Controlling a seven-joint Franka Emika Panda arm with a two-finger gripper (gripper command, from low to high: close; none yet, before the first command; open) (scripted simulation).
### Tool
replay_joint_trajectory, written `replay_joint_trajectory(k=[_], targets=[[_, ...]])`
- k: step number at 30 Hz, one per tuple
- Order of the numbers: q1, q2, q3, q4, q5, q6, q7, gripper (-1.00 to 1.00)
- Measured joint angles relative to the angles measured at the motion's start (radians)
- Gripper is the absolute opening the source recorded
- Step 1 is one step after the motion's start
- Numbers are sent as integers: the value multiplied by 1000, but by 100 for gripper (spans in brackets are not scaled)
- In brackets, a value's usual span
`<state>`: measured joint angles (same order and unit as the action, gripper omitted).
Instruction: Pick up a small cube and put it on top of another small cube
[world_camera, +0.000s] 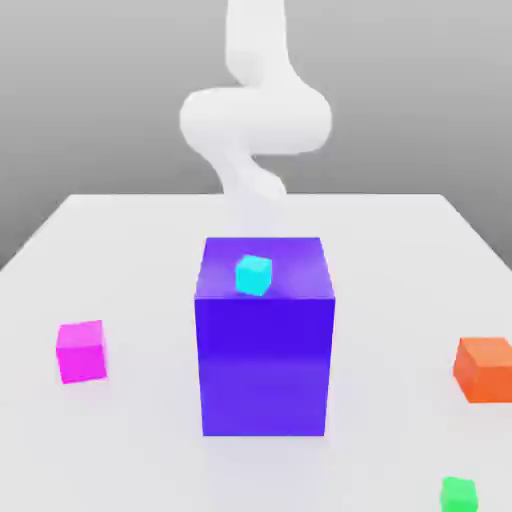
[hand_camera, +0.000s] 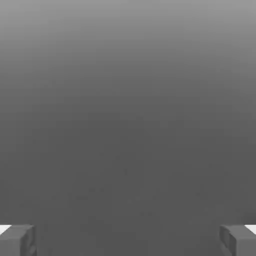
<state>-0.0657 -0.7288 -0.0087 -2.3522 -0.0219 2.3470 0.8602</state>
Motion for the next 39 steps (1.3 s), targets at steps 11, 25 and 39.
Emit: replay_joint_trajectory(k=[11, 25, 39], targets=[[-289, 315, -77, -231, -72, 209, 245, 0], [-535, 722, -246, -488, 20, 493, 399, 0], [-623, 911, -116, -465, 180, 651, 288, -100]])
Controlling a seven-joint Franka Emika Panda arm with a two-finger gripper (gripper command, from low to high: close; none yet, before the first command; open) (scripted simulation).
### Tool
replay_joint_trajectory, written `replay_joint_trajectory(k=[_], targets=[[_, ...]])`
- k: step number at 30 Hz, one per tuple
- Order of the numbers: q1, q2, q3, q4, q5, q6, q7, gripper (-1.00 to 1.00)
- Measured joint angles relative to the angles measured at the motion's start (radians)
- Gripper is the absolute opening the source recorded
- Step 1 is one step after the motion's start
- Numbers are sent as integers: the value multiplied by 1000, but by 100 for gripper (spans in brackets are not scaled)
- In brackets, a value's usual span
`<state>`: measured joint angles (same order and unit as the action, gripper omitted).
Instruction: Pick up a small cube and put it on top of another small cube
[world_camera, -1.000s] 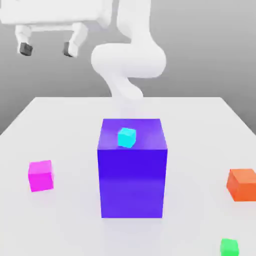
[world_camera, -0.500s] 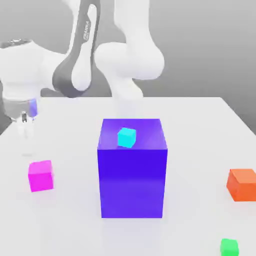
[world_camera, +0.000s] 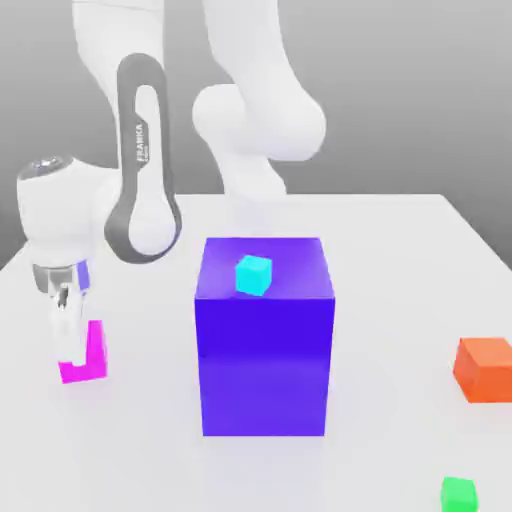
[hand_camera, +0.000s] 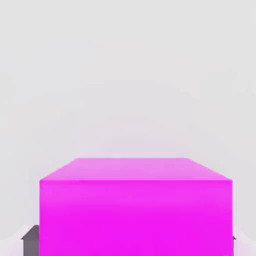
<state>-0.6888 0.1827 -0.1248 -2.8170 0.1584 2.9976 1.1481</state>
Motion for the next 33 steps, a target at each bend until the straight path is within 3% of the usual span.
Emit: replay_joint_trajectory(k=[7, 11, 19, 25, 28, 29, 33], targets=[[0, -202, -14, -9, -176, -195, 134, -100], [168, -138, 134, 108, -209, -269, 200, -100], [455, -4, 336, 340, -274, -386, 333, -100], [625, 58, 461, 460, -314, -434, 419, -100], [745, 191, 460, 547, -399, -387, 498, -100], [771, 227, 450, 562, -422, -366, 517, 100], [771, 227, 450, 562, -422, -366, 517, 100]])
